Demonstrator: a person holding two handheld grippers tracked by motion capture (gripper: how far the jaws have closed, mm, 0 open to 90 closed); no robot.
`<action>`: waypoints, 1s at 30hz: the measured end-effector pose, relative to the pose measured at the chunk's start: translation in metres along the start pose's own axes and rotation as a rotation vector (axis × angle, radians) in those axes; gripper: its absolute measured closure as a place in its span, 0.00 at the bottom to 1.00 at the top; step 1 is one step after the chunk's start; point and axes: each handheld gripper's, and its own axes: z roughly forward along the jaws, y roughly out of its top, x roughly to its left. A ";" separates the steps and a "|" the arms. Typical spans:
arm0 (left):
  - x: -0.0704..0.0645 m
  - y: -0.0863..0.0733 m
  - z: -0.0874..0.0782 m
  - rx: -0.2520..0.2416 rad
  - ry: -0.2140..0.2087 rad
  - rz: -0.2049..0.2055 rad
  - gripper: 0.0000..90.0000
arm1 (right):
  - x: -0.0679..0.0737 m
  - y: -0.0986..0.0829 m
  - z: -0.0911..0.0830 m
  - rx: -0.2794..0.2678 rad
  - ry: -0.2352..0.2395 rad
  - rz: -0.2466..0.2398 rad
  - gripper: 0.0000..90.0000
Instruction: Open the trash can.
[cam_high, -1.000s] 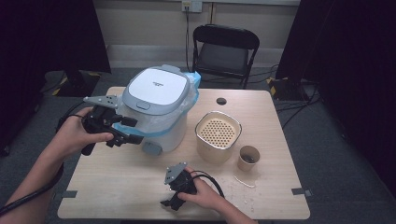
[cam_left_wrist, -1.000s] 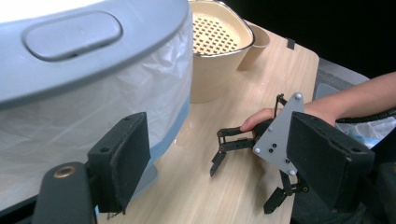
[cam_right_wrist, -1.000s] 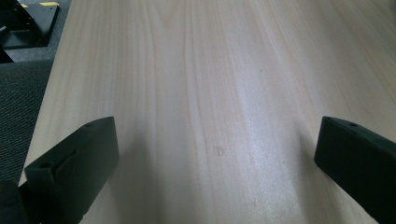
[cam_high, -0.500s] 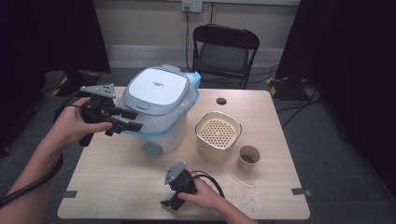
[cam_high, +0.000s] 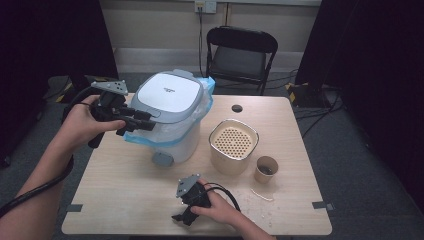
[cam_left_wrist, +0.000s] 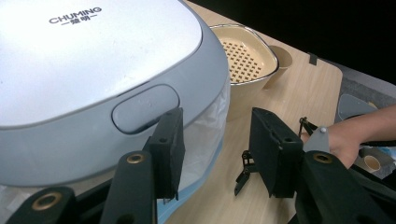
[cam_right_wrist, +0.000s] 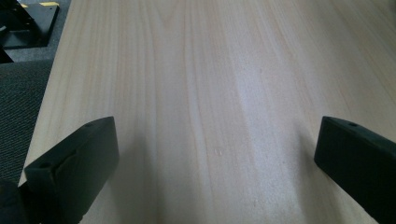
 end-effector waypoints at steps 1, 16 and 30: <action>0.000 0.001 0.000 0.001 -0.003 -0.001 0.64 | 0.000 0.000 0.000 0.002 0.001 0.004 0.00; 0.005 0.022 0.004 0.002 0.005 -0.010 0.74 | 0.001 0.000 0.000 0.006 0.001 0.007 0.00; 0.016 0.027 0.016 0.054 0.090 -0.045 0.90 | 0.001 0.000 -0.001 0.006 -0.002 0.009 0.00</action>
